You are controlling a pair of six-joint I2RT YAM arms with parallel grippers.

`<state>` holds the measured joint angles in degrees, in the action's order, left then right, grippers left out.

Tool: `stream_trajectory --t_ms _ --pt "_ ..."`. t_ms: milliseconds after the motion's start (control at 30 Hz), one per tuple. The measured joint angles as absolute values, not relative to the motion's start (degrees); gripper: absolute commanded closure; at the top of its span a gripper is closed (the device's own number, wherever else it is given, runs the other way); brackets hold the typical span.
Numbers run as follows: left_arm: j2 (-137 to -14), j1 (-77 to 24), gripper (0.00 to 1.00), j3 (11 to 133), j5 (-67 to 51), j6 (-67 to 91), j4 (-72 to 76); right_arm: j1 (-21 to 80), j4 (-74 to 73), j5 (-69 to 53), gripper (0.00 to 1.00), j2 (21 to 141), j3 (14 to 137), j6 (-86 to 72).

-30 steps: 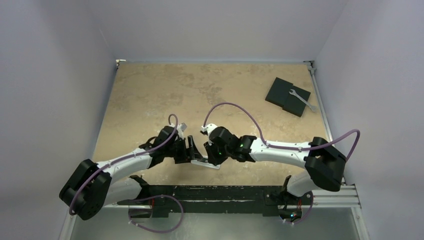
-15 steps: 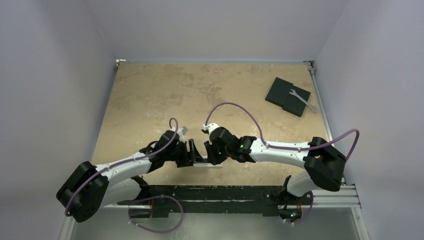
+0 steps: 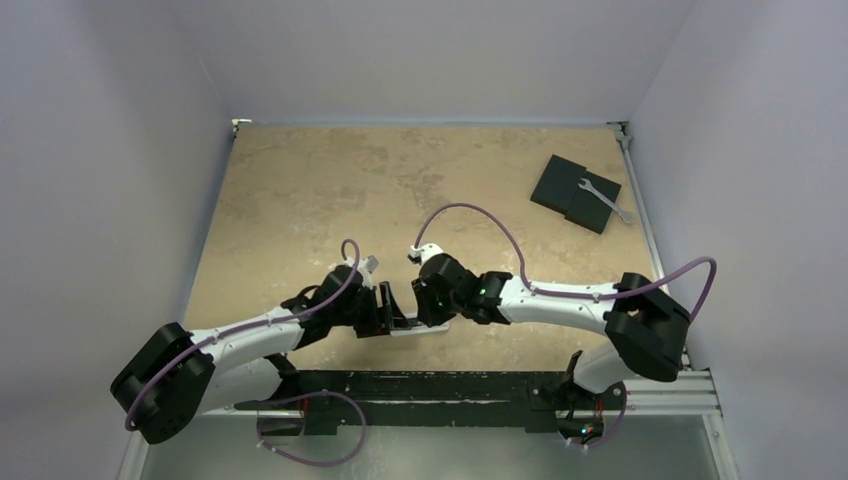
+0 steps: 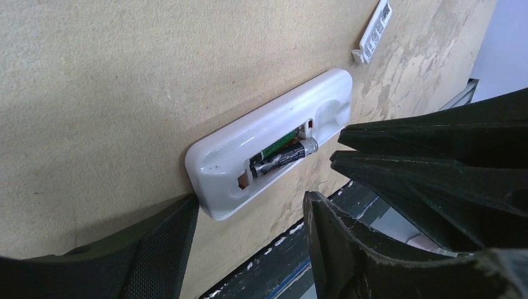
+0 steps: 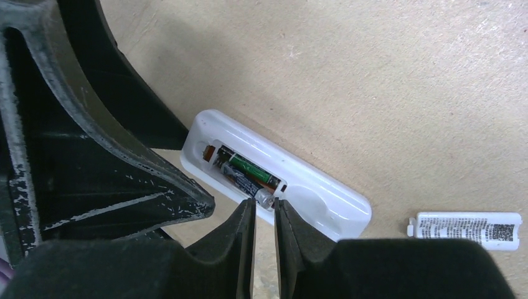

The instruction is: Load the batteries into the remote control

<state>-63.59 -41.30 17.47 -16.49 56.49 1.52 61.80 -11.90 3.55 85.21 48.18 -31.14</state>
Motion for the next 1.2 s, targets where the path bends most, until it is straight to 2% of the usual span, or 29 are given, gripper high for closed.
stream_trajectory --t_ms 700,1200 --pt "-63.1 -41.3 0.44 18.3 -14.0 56.3 -1.5 61.8 -12.1 3.3 0.76 87.1 48.2 -31.9" --pt "-64.0 -41.3 0.46 18.7 -13.9 55.9 -1.2 61.8 -11.5 0.9 0.86 88.5 48.2 -32.0"
